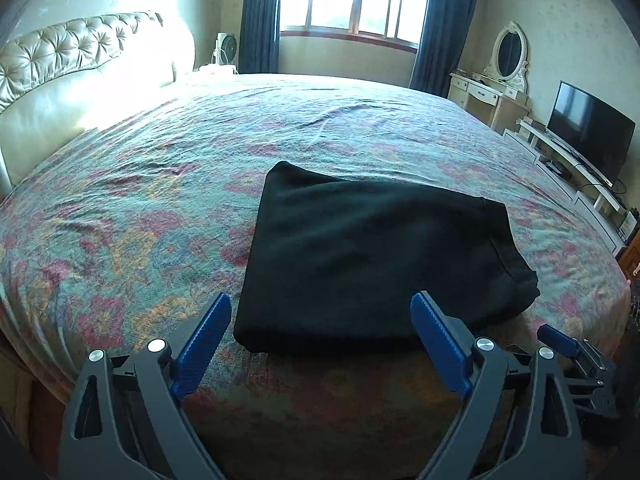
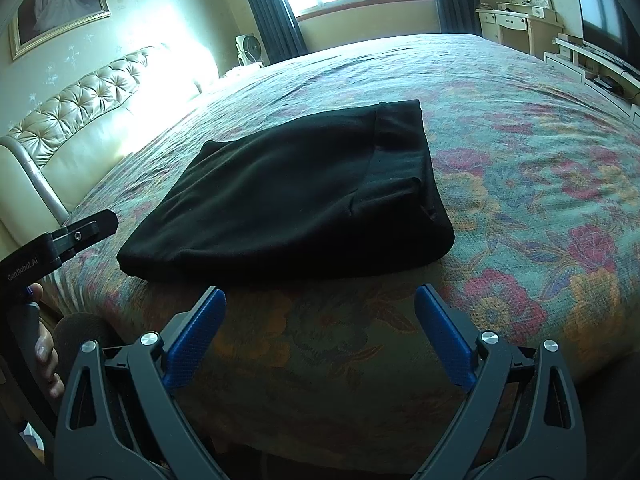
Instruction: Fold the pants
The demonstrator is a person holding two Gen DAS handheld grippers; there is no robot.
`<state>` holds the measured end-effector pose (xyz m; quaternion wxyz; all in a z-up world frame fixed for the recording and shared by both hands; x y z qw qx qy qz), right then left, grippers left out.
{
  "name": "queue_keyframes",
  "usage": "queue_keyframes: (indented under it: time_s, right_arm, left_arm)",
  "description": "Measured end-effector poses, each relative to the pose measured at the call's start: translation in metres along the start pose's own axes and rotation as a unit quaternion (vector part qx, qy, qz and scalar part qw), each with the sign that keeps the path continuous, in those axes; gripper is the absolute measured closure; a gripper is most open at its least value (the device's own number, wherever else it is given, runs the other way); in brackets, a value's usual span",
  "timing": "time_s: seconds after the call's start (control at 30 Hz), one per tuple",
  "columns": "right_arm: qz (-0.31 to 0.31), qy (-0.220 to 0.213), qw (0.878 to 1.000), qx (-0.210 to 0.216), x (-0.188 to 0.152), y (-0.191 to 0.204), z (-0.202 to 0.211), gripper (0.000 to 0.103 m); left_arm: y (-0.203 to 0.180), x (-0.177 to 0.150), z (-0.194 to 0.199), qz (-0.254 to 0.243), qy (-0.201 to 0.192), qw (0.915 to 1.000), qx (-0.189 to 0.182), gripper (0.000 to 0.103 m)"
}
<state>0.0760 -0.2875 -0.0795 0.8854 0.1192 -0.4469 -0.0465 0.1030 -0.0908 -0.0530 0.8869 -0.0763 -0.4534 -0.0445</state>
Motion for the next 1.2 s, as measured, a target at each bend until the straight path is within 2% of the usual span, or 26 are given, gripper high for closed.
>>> queue_keyframes:
  time_s: [0.27,0.57,0.6,0.7,0.77,0.87,1.03,1.2]
  right_arm:
    - [-0.002,0.004,1.0,0.002,-0.002,0.0,-0.001,0.008]
    - [-0.001,0.011,1.0,0.005,-0.007,0.003,-0.004,0.008]
    - [-0.001,0.011,1.0,0.005,-0.007,0.003,-0.004,0.008]
    - [-0.002,0.011,1.0,0.005,-0.008,0.003,-0.004,0.008]
    - [-0.004,0.012,1.0,0.006,-0.008,0.003,-0.004,0.008]
    - [-0.01,0.012,1.0,0.008,-0.007,0.002,-0.004,0.008]
    - [-0.027,-0.023,0.999,0.004,0.02,-0.014,0.008,0.008]
    - [-0.046,-0.051,0.997,-0.038,0.065,-0.062,0.007,0.007]
  left_arm:
    - [0.0,-0.007,-0.006,0.013,0.016,0.9997,-0.012,0.013]
    - [-0.008,-0.008,-0.003,-0.002,0.006,0.9997,-0.023,0.012]
    - [-0.009,-0.008,-0.002,-0.006,0.003,0.9998,-0.019,0.012]
    - [-0.003,-0.009,0.002,-0.021,-0.009,0.9994,0.027,0.012]
    - [-0.006,-0.013,0.0,-0.034,0.007,0.9993,0.018,0.012]
    - [-0.001,-0.015,-0.002,-0.038,0.013,0.9988,0.027,0.012]
    - [0.016,0.0,-0.005,-0.022,0.001,0.9997,0.008,0.012]
    - [0.064,0.018,-0.031,0.014,0.015,0.9993,0.031,0.012]
Point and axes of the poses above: each gripper's, at about its wrist camera, not at the fingertips, and z roughly against the way its jaws point, y to its left, x to its top, the point moved 10 cm from there along -z, roughly the way its jaws point, and after that the axes turned 6 degrees about -y, right-handed, at the moved point
